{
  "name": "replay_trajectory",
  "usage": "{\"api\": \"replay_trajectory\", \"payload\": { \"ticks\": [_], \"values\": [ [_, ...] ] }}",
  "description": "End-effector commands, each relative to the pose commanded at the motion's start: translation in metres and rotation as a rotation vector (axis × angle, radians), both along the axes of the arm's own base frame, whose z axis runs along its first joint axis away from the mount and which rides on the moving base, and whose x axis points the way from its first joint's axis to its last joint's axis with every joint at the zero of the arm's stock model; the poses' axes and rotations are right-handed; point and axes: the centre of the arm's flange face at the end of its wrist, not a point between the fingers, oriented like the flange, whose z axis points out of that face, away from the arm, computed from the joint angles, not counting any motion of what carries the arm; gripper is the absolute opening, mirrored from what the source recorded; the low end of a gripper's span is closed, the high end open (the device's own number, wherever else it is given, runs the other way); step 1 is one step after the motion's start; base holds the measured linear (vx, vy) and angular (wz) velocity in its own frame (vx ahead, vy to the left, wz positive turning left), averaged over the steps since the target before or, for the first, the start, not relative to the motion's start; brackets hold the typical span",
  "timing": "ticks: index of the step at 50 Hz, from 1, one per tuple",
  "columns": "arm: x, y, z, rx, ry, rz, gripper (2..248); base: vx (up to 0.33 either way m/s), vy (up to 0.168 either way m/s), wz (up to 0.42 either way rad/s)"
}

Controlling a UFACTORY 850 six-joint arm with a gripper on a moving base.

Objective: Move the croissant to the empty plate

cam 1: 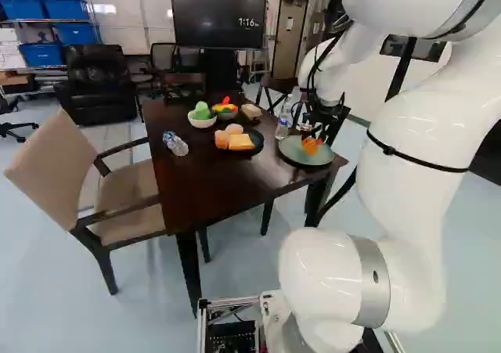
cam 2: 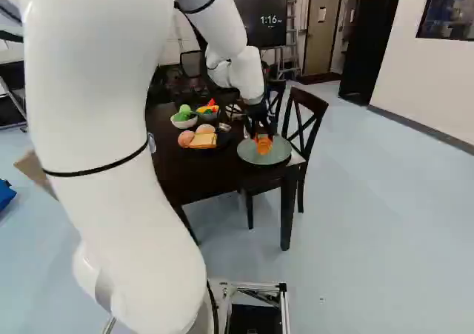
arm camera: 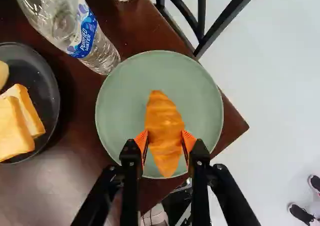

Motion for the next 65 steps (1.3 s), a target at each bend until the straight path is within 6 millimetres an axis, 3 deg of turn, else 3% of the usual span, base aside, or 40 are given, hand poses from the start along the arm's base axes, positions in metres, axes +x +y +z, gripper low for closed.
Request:
{"api": "replay_trajectory", "payload": {
  "ticks": [12, 13, 17, 18, 23, 24, 28, 29, 33, 34, 65],
  "values": [
    [0.000, 0.000, 0.000, 0.000, 0.000, 0.000, 109, 0.000, 0.000, 0.000],
    [0.000, 0.000, 0.000, 0.000, 0.000, 0.000, 133, 0.000, 0.000, 0.000],
    [0.000, 0.000, 0.000, 0.000, 0.000, 0.000, 133, 0.000, 0.000, 0.000],
    [0.000, 0.000, 0.000, 0.000, 0.000, 0.000, 164, 0.000, 0.000, 0.000],
    [0.000, 0.000, 0.000, 0.000, 0.000, 0.000, 164, 0.000, 0.000, 0.000],
    [0.000, 0.000, 0.000, 0.000, 0.000, 0.000, 198, 0.000, 0.000, 0.000],
    [0.000, 0.000, 0.000, 0.000, 0.000, 0.000, 198, 0.000, 0.000, 0.000],
    [0.000, 0.000, 0.000, 0.000, 0.000, 0.000, 233, 0.000, 0.000, 0.000],
    [0.000, 0.000, 0.000, 0.000, 0.000, 0.000, 233, 0.000, 0.000, 0.000],
    [0.000, 0.000, 0.000, 0.000, 0.000, 0.000, 247, 0.000, 0.000, 0.000],
    [-0.022, 0.012, 0.038, -0.022, -0.066, 0.008, 247, 0.000, 0.000, 0.000]
  ]
}}
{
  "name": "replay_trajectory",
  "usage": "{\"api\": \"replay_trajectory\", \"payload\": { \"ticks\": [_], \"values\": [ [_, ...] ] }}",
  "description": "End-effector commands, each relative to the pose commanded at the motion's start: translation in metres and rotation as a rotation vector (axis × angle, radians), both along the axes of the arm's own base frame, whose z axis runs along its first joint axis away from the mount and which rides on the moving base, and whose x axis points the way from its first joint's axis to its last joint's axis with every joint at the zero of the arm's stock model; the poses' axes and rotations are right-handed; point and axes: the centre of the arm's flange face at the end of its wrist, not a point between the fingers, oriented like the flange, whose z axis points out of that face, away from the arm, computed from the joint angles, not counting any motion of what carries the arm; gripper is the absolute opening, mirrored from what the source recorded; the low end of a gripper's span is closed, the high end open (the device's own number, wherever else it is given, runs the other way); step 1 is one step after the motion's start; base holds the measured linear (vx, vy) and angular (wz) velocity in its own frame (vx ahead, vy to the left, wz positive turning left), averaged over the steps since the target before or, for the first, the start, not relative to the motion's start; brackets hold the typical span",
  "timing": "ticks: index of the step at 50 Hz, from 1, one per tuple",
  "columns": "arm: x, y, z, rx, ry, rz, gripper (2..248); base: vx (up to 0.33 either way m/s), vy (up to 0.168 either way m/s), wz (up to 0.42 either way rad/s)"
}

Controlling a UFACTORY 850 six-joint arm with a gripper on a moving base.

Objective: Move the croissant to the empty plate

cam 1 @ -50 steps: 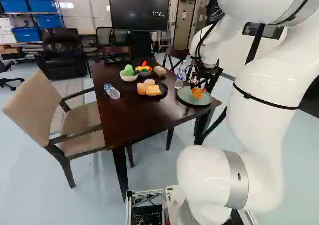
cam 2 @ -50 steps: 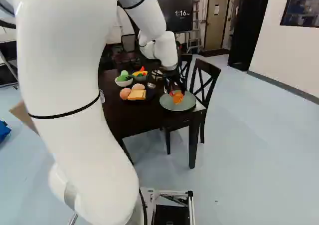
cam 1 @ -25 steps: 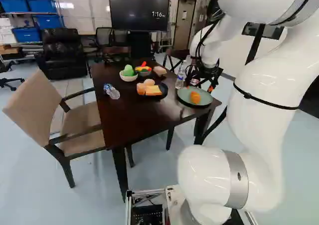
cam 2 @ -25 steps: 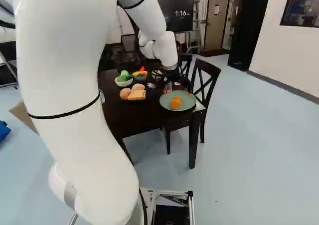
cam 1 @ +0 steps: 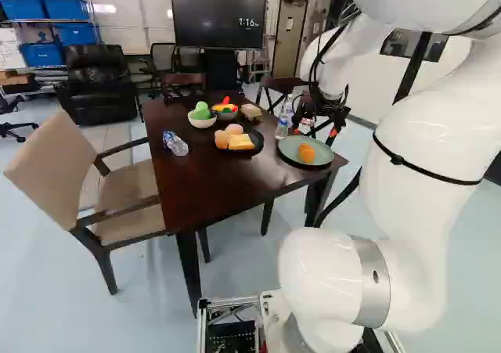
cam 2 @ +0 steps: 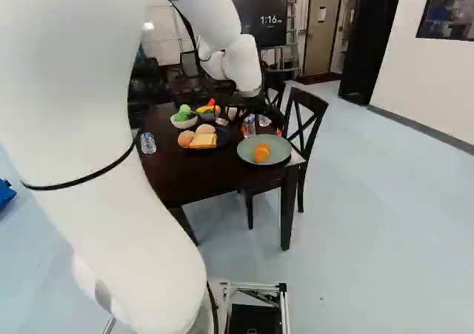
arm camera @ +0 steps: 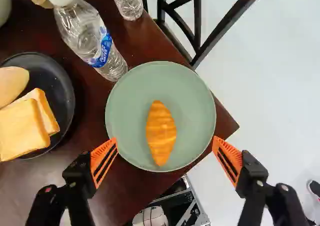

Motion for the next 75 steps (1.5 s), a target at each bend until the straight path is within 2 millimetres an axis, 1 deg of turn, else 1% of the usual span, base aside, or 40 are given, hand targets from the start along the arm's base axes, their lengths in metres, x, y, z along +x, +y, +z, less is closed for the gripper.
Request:
{"api": "replay_trajectory", "payload": {
  "ticks": [7, 75],
  "values": [
    [-0.008, 0.011, 0.009, -0.005, -0.017, 0.017, 247, 0.000, 0.000, 0.000],
    [-0.013, 0.133, 0.009, -0.003, -0.016, 0.269, 247, 0.000, 0.000, 0.000]
  ]
}}
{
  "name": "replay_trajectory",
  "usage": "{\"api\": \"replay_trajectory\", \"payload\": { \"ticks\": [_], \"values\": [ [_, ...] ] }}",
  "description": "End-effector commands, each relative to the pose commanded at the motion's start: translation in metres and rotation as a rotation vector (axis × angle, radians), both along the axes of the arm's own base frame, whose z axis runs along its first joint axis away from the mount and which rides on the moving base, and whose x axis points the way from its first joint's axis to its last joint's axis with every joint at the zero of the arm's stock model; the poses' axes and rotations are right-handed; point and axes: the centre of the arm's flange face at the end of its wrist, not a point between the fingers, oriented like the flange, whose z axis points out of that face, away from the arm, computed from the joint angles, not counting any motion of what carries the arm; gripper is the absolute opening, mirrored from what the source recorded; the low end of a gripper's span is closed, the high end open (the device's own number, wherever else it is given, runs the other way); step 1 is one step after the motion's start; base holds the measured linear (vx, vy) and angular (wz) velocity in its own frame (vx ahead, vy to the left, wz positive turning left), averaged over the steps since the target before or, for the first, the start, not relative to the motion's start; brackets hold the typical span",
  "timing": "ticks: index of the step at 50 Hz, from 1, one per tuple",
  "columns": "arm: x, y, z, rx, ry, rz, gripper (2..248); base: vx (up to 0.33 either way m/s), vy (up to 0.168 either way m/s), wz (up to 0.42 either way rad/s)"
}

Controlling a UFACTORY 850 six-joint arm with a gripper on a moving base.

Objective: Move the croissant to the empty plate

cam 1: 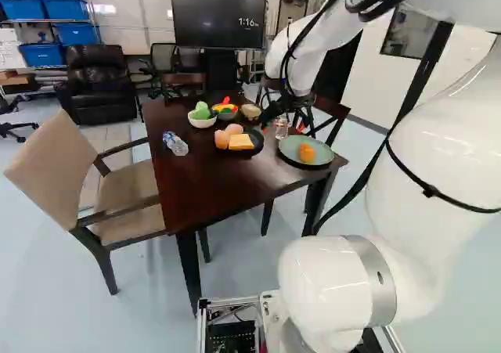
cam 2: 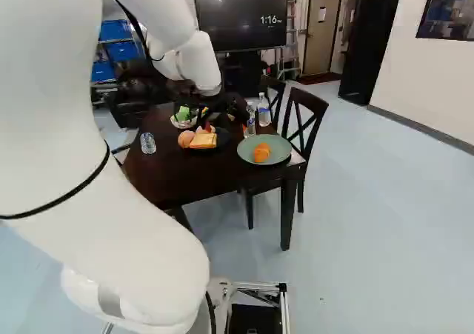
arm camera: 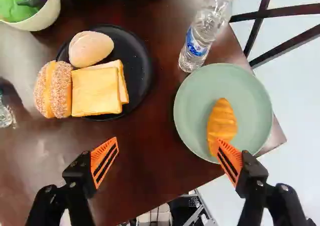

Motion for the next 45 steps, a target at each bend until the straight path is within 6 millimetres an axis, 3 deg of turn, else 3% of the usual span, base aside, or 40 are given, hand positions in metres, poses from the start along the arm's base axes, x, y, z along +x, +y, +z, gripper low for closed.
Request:
{"api": "replay_trajectory", "payload": {
  "ticks": [45],
  "values": [
    [-0.001, 0.080, 0.000, 0.000, 0.000, 0.172, 247, 0.000, 0.000, 0.000]
  ]
}}
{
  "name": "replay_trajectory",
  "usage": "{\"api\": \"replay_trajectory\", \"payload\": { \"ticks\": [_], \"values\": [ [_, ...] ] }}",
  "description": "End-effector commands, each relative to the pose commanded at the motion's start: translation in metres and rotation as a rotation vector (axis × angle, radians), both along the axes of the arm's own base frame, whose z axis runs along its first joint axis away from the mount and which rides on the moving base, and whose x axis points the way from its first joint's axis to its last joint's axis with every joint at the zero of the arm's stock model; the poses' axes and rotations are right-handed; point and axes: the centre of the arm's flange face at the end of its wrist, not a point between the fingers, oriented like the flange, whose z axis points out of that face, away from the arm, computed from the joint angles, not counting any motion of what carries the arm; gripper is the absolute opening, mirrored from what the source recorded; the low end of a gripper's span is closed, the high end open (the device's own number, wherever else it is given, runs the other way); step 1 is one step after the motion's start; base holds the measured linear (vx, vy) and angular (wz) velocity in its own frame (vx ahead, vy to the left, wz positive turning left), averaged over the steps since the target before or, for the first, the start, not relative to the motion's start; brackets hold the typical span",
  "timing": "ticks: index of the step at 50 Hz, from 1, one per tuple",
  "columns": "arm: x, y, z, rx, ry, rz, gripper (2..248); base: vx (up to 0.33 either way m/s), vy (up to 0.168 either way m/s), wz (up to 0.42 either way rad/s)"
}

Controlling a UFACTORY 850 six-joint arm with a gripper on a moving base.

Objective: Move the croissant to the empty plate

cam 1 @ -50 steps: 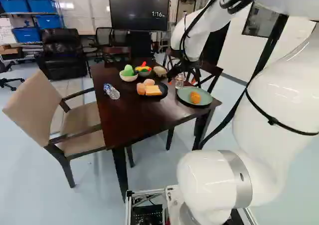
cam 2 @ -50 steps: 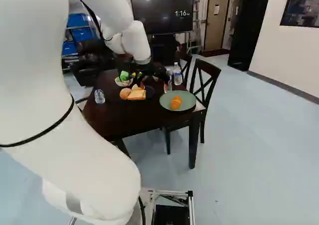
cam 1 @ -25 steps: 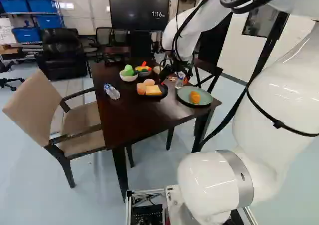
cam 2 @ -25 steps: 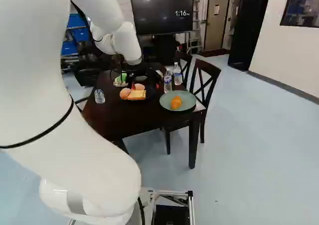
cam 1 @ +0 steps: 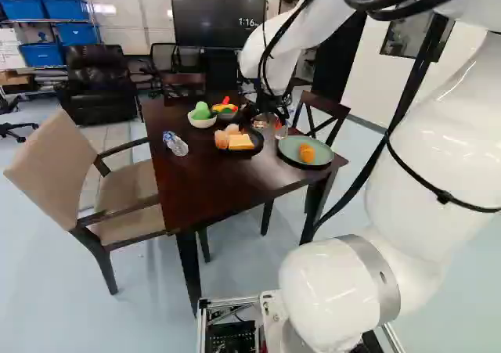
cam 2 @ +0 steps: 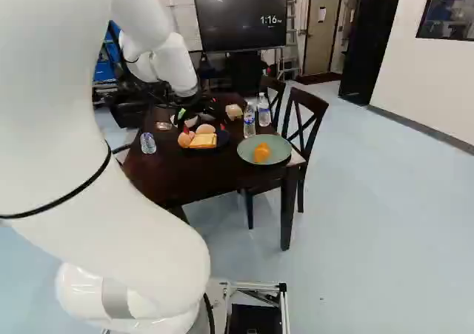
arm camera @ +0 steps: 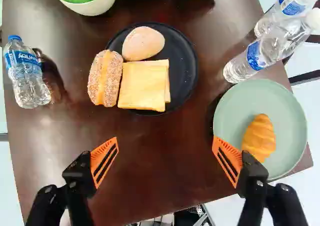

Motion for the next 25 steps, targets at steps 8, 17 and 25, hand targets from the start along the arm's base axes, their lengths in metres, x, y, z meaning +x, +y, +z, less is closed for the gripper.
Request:
{"api": "replay_trajectory", "payload": {
  "ticks": [8, 17, 25],
  "values": [
    [-0.004, 0.014, 0.000, 0.000, 0.000, 0.032, 247, 0.000, 0.000, 0.000],
    [-0.013, 0.029, 0.000, 0.000, 0.000, 0.067, 247, 0.000, 0.000, 0.000],
    [-0.019, 0.040, 0.000, 0.000, 0.000, 0.093, 247, 0.000, 0.000, 0.000]
  ]
}}
